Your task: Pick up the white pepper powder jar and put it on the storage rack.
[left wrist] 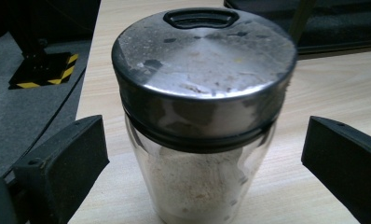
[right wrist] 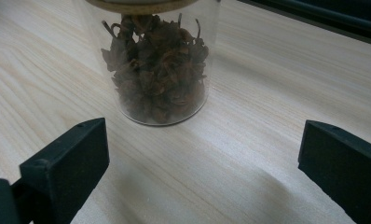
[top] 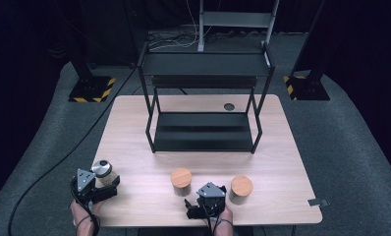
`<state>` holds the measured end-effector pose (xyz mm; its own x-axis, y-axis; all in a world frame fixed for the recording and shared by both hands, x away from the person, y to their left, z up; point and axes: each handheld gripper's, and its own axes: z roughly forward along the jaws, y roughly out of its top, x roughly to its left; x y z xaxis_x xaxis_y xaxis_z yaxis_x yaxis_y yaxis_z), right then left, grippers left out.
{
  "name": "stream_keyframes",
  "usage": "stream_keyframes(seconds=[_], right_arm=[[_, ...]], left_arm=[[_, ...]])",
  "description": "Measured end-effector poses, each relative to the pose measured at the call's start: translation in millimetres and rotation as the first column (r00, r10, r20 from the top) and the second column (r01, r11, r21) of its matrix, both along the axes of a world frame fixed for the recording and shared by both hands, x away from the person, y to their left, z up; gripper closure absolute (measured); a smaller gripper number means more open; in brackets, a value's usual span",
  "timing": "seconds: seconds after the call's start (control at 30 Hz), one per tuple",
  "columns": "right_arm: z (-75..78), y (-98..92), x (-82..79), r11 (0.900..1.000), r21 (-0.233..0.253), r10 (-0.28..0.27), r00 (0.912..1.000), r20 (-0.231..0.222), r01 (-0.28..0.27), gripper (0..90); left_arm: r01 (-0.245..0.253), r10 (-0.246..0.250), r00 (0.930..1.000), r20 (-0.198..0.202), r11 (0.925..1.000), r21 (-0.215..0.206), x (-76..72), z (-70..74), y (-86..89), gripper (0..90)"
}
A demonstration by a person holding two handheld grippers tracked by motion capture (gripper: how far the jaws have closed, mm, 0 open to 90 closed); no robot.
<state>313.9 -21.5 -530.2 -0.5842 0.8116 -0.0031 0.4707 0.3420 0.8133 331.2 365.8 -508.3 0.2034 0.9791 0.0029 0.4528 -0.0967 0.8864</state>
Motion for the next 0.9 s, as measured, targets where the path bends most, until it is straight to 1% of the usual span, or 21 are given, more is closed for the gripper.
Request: stream_keyframes(seconds=[0.2, 0.3, 0.37, 0.47, 0.5, 0.53, 0.63, 0.8, 0.9], right_arm=[[0.0, 0.0, -0.1, 1.0, 0.0, 0.0, 1.0, 0.0, 0.0, 1.0], [0.0, 0.2, -0.1, 1.0, -0.002, 0.001, 1.0, 0.001, -0.001, 1.0], [0.0, 0.2, -0.1, 1.0, -0.003, 0.003, 1.0, 0.0, -0.003, 1.0], [-0.1, 0.3, 0.0, 1.0, -0.003, 0.005, 1.0, 0.0, -0.005, 1.1], [-0.1, 0.3, 0.0, 1.0, -0.003, 0.005, 1.0, 0.0, -0.005, 1.1], [-0.1, 0.3, 0.0, 1.0, -0.003, 0.004, 1.0, 0.0, -0.004, 1.1], [-0.1, 0.2, 0.1, 1.0, -0.002, 0.005, 1.0, 0.0, -0.005, 1.1], [-0.1, 0.2, 0.1, 1.0, -0.002, 0.007, 1.0, 0.0, -0.007, 1.4], [0.0, 0.2, -0.1, 1.0, -0.002, 0.007, 1.0, -0.001, -0.007, 1.5]], left_arm=[[-0.007, 0.008, 0.9999, -0.008, 0.9999, 0.015, 3.5, -1.7, 0.1, 0.0], [-0.021, 0.022, 0.9996, -0.02, 0.9992, 0.034, 4.8, -2.7, -1.0, 0.6], [-0.026, 0.027, 0.9995, -0.018, 0.9987, 0.045, 4.7, -3.2, -1.7, 3.1], [-0.025, 0.025, 0.9996, -0.013, 0.9987, 0.044, 4.5, -3.4, -2.0, 7.7], [-0.027, 0.028, 0.9995, -0.012, 0.9984, 0.05, 4.5, -3.5, -2.6, 7.7], [-0.025, 0.025, 0.9996, -0.01, 0.9985, 0.049, 4.5, -3.5, -2.8, 10.4], [-0.018, 0.018, 0.9998, -0.002, 0.9986, 0.049, 4.1, -3.4, -3.2, 14.7], [-0.016, 0.016, 0.9998, 0.01, 0.9991, 0.038, 4.2, -5.8, -2.1, 19.5], [-0.01, 0.01, 0.9999, 0.009, 0.9995, 0.03, 5.0, -8.2, -1.5, 20.9]])
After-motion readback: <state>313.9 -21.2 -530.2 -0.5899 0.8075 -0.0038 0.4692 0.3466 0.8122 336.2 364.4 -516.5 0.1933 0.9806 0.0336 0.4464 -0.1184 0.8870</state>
